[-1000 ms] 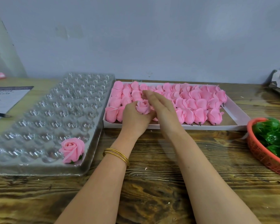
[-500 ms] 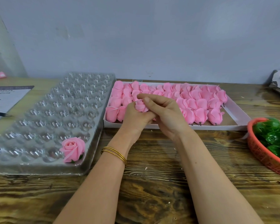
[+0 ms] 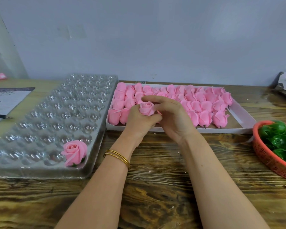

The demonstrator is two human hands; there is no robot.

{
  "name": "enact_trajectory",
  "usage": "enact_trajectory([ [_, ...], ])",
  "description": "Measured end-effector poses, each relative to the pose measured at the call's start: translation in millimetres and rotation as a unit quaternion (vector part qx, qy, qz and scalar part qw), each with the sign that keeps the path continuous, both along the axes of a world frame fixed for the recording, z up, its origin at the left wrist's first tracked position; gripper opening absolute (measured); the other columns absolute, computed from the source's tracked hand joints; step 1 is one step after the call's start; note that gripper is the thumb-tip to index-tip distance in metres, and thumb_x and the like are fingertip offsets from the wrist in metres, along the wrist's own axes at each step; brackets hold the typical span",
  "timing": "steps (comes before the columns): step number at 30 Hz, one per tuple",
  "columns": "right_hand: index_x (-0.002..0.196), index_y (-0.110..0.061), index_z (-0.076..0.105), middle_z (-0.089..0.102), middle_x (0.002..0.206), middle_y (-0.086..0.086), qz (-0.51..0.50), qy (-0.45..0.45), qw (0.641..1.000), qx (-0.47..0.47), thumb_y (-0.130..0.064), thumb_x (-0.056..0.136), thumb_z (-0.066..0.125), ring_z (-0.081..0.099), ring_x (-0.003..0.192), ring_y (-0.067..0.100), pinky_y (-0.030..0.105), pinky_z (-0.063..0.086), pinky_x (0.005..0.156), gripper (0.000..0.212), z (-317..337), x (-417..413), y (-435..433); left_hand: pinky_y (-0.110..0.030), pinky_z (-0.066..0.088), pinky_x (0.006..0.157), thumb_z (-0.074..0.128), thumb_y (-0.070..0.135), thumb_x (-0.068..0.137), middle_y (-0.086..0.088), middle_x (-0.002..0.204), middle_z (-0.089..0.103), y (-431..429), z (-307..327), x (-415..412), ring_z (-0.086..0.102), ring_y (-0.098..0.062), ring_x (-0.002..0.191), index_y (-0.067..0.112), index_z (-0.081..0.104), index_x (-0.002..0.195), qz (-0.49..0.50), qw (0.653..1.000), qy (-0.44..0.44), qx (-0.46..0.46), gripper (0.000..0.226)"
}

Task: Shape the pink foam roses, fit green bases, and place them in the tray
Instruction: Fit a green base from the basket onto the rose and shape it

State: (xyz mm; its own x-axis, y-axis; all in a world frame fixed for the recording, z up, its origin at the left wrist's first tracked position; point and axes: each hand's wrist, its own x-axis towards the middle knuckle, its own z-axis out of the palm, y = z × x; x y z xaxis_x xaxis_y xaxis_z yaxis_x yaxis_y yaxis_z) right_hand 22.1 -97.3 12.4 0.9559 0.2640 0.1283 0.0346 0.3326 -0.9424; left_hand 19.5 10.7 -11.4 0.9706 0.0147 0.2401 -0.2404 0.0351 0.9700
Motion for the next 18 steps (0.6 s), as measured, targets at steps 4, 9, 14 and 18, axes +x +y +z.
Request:
enact_trajectory([
  [4,0.09,-0.01,0.074,0.075,0.096,0.006,-0.044,-0.022,0.999,-0.006,-0.004,0.085,0.067,0.07,0.095,0.018,0.038,0.058,0.071,0.011,1.1,-3.2,0.0,-0.022,0.055,0.064,0.072,-0.003,0.077,-0.003,0.077,0.073,-0.7,0.7,-1.3,0.071,-0.014,0.076,0.018,0.071,0.088,-0.006,1.0,0.0,0.029,0.023],
  [9,0.081,-0.012,0.074,0.076,0.099,0.006,-0.079,-0.065,0.994,-0.033,-0.003,0.084,0.07,0.07,0.1,0.015,0.038,0.057,0.089,0.01,0.3,-4.1,3.4,-0.033,0.06,0.077,0.074,0.002,0.081,-0.003,0.088,0.075,-1.3,1.7,-0.9,0.072,-0.016,0.087,0.022,0.072,0.095,-0.012,0.998,-0.001,0.057,0.024],
  [14,0.074,-0.024,0.077,0.076,0.095,-0.001,-0.066,-0.09,0.989,-0.094,-0.006,0.084,0.072,0.069,0.103,0.011,0.046,0.051,0.099,0.022,1.4,-7.6,5.6,-0.018,0.055,0.066,0.074,0.007,0.078,0.016,0.074,0.072,0.3,0.5,0.5,0.07,-0.002,0.078,0.035,0.069,0.076,-0.004,0.995,0.004,0.096,0.028],
  [18,0.074,-0.028,0.077,0.076,0.096,-0.005,-0.059,-0.105,0.984,-0.129,-0.006,0.084,0.072,0.068,0.104,0.007,0.049,0.046,0.105,0.025,1.7,-9.1,5.5,-0.016,0.055,0.066,0.071,0.019,0.071,0.018,0.071,0.07,-2.7,1.0,-0.2,0.067,0.002,0.077,0.035,0.069,0.071,0.004,0.994,0.006,0.108,0.016],
])
